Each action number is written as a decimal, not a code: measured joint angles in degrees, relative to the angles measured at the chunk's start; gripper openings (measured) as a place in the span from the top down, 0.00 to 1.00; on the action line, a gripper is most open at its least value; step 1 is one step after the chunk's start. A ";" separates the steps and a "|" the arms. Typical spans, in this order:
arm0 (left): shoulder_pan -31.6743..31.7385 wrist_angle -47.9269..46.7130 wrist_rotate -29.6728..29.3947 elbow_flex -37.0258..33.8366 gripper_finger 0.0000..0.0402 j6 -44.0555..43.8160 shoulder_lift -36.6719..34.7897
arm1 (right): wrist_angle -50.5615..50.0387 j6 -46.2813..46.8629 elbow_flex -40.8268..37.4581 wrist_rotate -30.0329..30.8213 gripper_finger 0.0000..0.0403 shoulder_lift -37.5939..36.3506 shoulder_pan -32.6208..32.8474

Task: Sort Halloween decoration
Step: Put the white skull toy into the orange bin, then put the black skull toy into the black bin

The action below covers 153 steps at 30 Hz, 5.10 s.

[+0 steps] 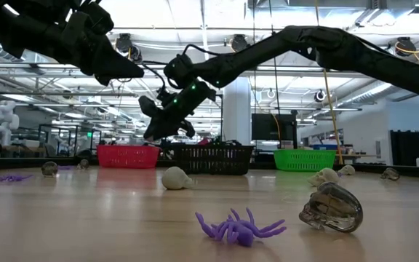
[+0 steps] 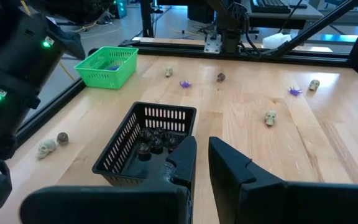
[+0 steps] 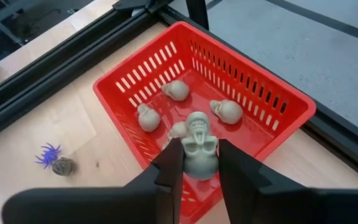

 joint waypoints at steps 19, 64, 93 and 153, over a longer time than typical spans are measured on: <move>0.00 -0.04 -0.04 0.00 0.91 1.01 -0.02 | -1.57 -3.08 -0.05 0.08 0.59 -1.32 0.01; 0.00 -3.58 0.97 0.00 0.91 0.94 -0.02 | 11.59 -11.67 -28.27 10.57 1.00 -14.81 8.09; 0.16 -3.65 1.11 0.00 0.91 -0.12 0.00 | -7.76 -24.20 -40.18 -3.61 1.00 -31.17 -8.91; 0.26 -3.06 -0.83 0.00 0.91 0.94 0.00 | -14.36 -94.18 -33.48 -14.68 0.73 -17.44 -13.86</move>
